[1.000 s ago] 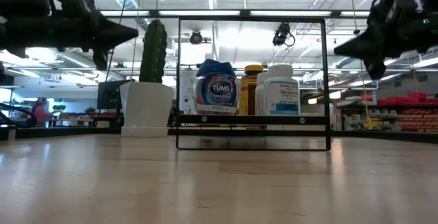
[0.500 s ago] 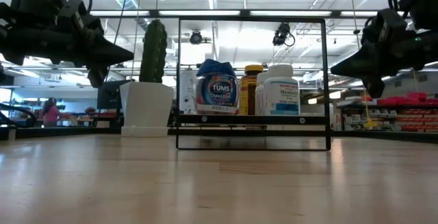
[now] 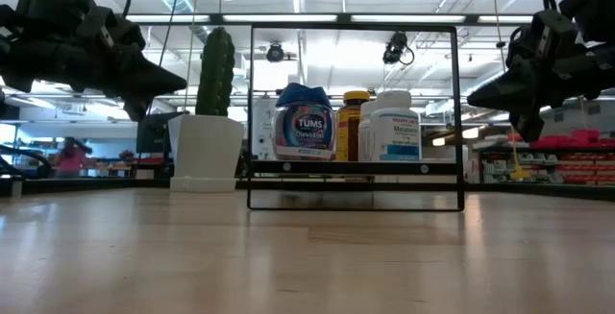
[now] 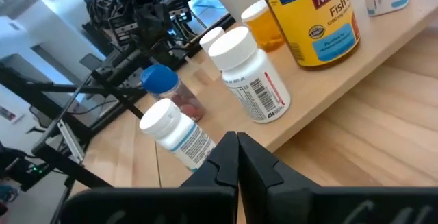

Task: Pick and place medicine bottles onto shelf by color
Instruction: Return to Home Position

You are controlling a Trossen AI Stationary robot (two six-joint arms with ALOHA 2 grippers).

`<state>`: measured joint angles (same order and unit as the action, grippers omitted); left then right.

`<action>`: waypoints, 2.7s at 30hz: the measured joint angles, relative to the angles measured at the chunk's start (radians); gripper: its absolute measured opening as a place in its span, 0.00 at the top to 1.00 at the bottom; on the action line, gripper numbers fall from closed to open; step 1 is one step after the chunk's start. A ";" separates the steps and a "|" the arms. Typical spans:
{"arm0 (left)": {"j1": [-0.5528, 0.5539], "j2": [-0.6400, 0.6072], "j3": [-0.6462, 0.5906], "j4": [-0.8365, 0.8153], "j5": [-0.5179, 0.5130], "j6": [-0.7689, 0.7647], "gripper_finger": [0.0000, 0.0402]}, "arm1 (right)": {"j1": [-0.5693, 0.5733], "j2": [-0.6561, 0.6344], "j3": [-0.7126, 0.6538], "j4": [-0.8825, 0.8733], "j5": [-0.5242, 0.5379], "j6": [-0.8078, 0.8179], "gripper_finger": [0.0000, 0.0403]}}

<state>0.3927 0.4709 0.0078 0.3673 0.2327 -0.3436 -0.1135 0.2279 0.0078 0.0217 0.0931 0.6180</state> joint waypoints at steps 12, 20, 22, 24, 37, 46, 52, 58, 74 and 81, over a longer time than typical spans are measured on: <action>0.000 0.000 0.000 0.001 0.000 0.015 0.93 | 0.000 0.000 0.000 -0.003 0.001 0.040 0.99; 0.000 0.000 0.000 0.001 0.000 0.015 0.95 | 0.000 0.000 0.000 -0.003 0.003 0.040 0.99; 0.000 0.000 0.000 0.001 0.000 0.015 0.96 | 0.000 0.000 0.000 -0.003 0.003 0.040 0.99; 0.000 0.000 0.000 0.002 0.000 0.015 0.96 | 0.000 0.000 0.000 -0.003 0.003 0.040 0.99; 0.000 0.000 0.000 0.002 -0.001 0.016 0.93 | 0.000 0.000 0.000 -0.004 0.003 0.040 0.99; 0.000 0.000 0.000 0.002 -0.001 0.015 0.94 | 0.000 0.000 0.000 -0.004 0.003 0.040 0.99; 0.000 0.000 -0.001 0.002 -0.001 0.015 0.92 | 0.000 0.000 0.000 -0.004 0.003 0.040 0.99; 0.000 0.000 -0.001 0.002 -0.001 0.015 0.91 | 0.000 0.000 0.000 -0.004 0.003 0.040 0.99; 0.000 0.000 -0.001 0.002 -0.001 0.015 0.91 | 0.000 0.000 0.000 -0.004 0.003 0.040 0.99; 0.000 0.000 -0.001 0.002 -0.001 0.015 0.93 | 0.000 0.000 0.000 -0.004 0.003 0.040 0.99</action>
<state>0.3927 0.4709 0.0071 0.3691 0.2317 -0.3283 -0.1131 0.2277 0.0082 0.0181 0.0959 0.6579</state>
